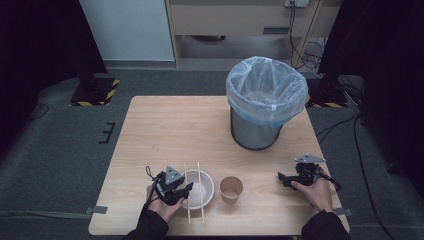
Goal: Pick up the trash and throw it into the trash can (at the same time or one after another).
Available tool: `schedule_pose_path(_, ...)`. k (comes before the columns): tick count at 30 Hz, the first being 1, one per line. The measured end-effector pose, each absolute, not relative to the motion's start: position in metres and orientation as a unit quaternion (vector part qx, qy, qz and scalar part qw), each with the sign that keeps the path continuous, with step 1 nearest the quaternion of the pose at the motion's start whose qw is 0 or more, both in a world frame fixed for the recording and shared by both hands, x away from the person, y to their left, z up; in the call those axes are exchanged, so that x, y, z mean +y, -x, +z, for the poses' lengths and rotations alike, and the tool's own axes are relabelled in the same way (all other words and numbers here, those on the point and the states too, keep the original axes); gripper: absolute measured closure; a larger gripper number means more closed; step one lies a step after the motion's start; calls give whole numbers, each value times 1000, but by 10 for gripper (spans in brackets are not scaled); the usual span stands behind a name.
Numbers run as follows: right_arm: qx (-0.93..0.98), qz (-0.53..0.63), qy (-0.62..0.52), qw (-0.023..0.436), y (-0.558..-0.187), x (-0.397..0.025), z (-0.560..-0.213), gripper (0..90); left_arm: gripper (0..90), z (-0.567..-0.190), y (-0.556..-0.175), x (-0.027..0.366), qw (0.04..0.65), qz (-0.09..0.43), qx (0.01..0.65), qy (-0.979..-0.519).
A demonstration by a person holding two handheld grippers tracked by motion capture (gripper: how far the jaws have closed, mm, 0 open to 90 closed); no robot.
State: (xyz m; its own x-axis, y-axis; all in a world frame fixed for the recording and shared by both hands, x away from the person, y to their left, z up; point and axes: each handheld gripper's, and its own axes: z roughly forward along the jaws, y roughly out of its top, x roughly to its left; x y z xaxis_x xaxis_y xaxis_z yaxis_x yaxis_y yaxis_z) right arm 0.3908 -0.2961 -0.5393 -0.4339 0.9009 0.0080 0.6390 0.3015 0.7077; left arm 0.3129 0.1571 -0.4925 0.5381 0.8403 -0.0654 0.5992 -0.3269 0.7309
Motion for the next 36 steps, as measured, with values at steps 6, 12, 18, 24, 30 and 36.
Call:
schedule_pose_path(6,781,326,-493,201,-391,-296,-539,8,641,-493,-315,158,359,168,455,-797)
schedule_pose_path(12,782,326,-492,201,-391,-296,-539,9,698,-493,-317,158,353,168,457,-799)
schedule_pose_path(18,783,326,-491,201,-391,-296,-539,9,756,-493,-317,159,345,163,458,-803)
schedule_pose_path(24,783,326,-491,201,-391,-296,-539,9,803,-493,-317,159,340,162,458,-805)
schedule_pose_path(30,783,327,-490,200,-391,-296,-539,9,848,-491,-316,159,339,160,458,-806)
schedule_pose_path(36,783,327,-490,200,-391,-296,-539,9,849,-490,-316,159,339,157,457,-807)
